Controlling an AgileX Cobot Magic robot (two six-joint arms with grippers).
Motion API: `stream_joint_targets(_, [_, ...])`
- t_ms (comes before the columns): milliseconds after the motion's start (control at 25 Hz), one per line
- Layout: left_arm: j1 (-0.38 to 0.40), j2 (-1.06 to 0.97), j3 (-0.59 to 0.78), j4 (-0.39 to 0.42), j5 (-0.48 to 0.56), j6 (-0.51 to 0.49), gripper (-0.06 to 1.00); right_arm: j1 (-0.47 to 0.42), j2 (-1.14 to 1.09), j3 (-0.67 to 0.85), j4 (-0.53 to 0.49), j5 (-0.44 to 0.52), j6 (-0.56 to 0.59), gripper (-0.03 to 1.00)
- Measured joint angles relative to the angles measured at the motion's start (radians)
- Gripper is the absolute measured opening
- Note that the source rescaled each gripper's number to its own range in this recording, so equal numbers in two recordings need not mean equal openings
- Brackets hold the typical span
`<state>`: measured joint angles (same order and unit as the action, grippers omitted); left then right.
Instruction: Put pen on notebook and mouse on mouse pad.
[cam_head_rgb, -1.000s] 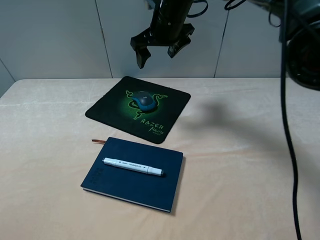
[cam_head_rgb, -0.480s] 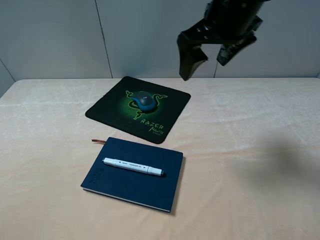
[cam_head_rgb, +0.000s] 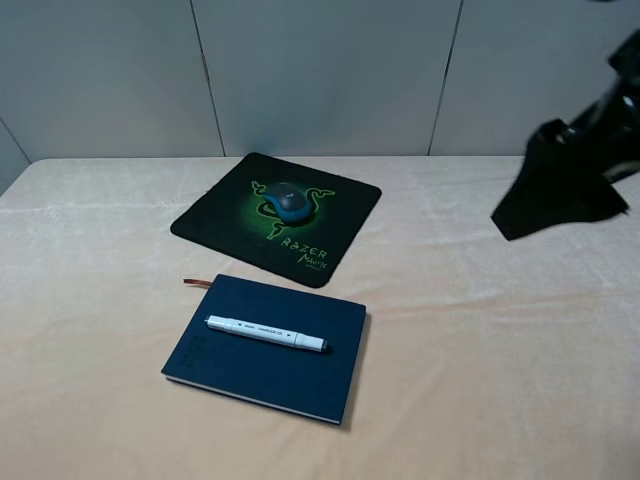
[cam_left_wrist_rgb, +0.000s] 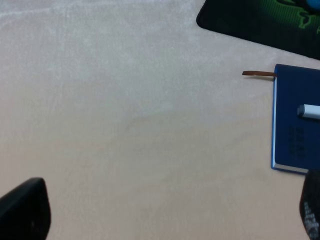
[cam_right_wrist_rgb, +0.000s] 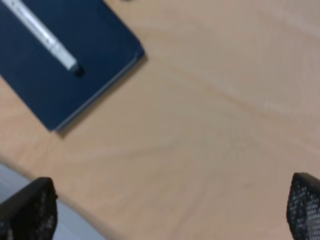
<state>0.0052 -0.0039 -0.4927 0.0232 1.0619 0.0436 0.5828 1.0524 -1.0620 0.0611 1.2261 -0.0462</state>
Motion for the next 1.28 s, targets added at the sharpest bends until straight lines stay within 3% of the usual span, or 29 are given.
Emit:
stream_joint_targets(480, [0.000,0.000,0.000,0.001,0.000,0.000,1.00,-0.030,-0.594,0.358,0.004,-0.014,0.003,1.00])
stream_joint_targets(760, [0.000,0.000,0.000,0.001,0.000,0.000,1.00,-0.276,-0.877,0.513,0.002,-0.126,0.004,1.00])
stream_joint_targets(1040, [0.000,0.000,0.000,0.001,0.000,0.000,1.00,-0.550,-1.045,0.554,-0.037,-0.177,0.006,1.00])
stream_joint_targets(1280, [0.000,0.000,0.000,0.001,0.000,0.000,1.00,-0.618,-1.059,0.565,-0.051,-0.191,0.014,1.00])
